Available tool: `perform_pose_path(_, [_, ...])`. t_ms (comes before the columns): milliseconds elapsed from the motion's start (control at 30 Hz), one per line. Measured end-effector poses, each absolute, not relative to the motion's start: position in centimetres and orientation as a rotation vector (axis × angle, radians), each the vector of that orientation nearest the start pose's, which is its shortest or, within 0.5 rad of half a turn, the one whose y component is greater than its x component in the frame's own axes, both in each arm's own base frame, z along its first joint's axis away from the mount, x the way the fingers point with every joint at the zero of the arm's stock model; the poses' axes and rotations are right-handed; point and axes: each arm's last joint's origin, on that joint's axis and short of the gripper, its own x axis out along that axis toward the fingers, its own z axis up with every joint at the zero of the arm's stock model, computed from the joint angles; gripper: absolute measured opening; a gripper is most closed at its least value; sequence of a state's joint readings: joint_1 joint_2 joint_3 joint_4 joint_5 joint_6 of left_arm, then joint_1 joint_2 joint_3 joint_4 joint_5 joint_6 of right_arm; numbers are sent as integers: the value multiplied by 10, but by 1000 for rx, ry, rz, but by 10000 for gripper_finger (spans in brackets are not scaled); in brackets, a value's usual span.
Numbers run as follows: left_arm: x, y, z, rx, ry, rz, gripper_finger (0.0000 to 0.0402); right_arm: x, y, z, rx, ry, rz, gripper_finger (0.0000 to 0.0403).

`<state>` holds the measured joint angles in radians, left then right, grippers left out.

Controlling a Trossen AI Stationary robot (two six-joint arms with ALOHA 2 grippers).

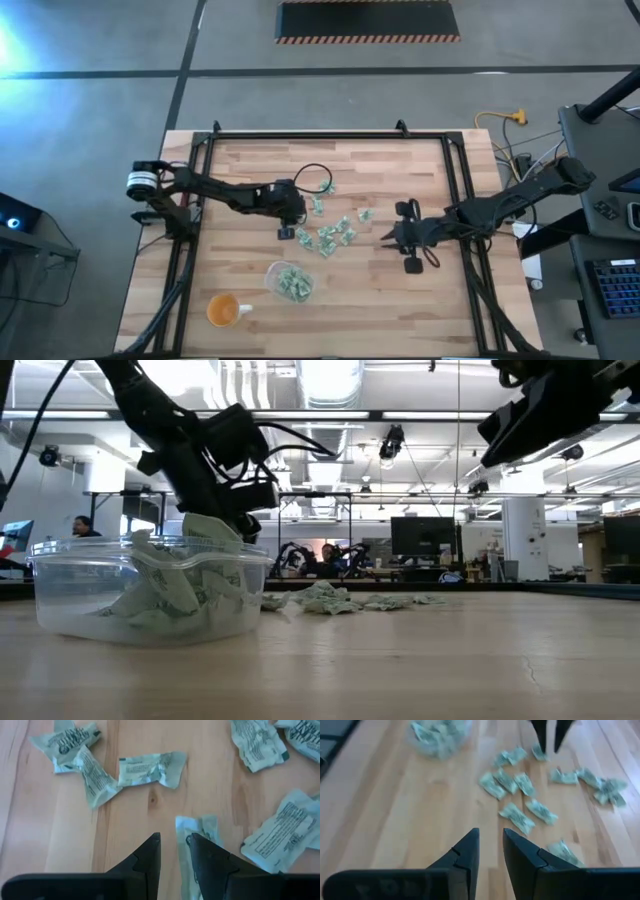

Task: Pick and place Stevia / Truvia into bins
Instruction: Put the stevia packet into the transparent container

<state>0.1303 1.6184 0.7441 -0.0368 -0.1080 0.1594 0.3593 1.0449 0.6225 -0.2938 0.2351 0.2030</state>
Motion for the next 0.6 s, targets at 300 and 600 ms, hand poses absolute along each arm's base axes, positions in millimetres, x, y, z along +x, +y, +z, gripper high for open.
perform_pose_path(300, [290,39,142,81,923,95,90,199,71,224,-36,668,75,75])
perform_pose_path(600, [289,39,141,49,919,84,90,201,72,222,-43,670,76,72])
